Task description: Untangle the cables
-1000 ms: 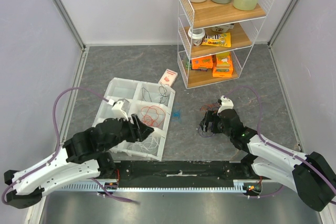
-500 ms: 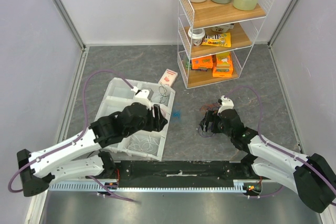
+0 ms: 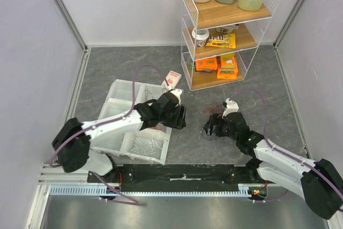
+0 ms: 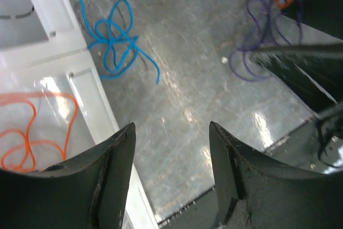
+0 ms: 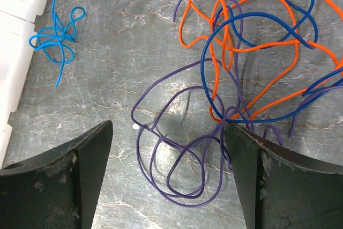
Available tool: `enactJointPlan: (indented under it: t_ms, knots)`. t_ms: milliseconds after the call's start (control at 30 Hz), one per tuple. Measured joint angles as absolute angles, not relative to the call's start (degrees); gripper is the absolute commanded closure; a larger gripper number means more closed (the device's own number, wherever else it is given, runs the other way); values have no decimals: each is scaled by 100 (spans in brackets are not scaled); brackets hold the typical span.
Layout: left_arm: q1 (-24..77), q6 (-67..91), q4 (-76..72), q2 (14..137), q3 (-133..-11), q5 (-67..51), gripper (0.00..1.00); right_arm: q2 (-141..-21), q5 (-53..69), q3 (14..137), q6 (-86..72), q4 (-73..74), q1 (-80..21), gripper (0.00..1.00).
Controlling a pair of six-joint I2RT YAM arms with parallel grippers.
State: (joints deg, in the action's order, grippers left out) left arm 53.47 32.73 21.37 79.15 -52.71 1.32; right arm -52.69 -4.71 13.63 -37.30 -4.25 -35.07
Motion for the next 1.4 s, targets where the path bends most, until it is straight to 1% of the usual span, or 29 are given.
enactJointPlan:
  t_ms: [167, 333, 400, 500, 600, 633, 667, 767, 833, 1067, 1167, 1300, 1400]
  knots:
    - [5223, 2877, 2025, 9061, -5861, 224, 37, -5245, -445, 1352, -3728, -423, -3507, 8]
    - [5218, 2477, 1920, 9629, -6145, 482, 37, -5245, -427, 1352, -3726, -425, -3507, 7]
    - [5201, 2362, 1916, 9874, -6322, 607, 39, -5247, -427, 1352, -3726, -425, -3507, 8]
    - [5164, 2259, 1909, 10175, -6530, 727, 51, -5251, -412, 1352, -3723, -425, -3507, 7]
    - [5127, 2185, 1911, 10368, -6622, 742, 85, -5251, -384, 1352, -3723, -427, -3507, 8]
    - [5118, 2154, 1916, 10405, -6630, 735, 94, -5251, -377, 1352, -3723, -425, -3507, 7]
    - [5111, 2132, 1918, 10418, -6632, 720, 97, -5251, -370, 1352, -3723, -425, -3507, 8]
    - [5109, 2126, 1905, 10339, -6593, 539, 98, -5251, -357, 1352, -3723, -425, -3507, 7]
    - [5107, 2156, 1800, 9998, -6351, 224, 98, -5251, -325, 1352, -3723, -423, -3507, 7]
    - [5107, 2563, 1439, 7703, -5564, -1048, 98, -5256, 141, 1354, -3723, -379, -3507, 6]
    - [5107, 2749, 1221, 7065, -5389, -1420, 98, -5137, 390, 1448, -3651, -99, -3588, 6]
    - [5109, 2952, 1048, 6622, -5050, -1765, 99, -4829, 364, 2161, -3413, 701, -4263, 6]
    - [5111, 3089, 1017, 6486, -4842, -1876, 98, -4720, 322, 2768, -3271, 947, -4678, 6]
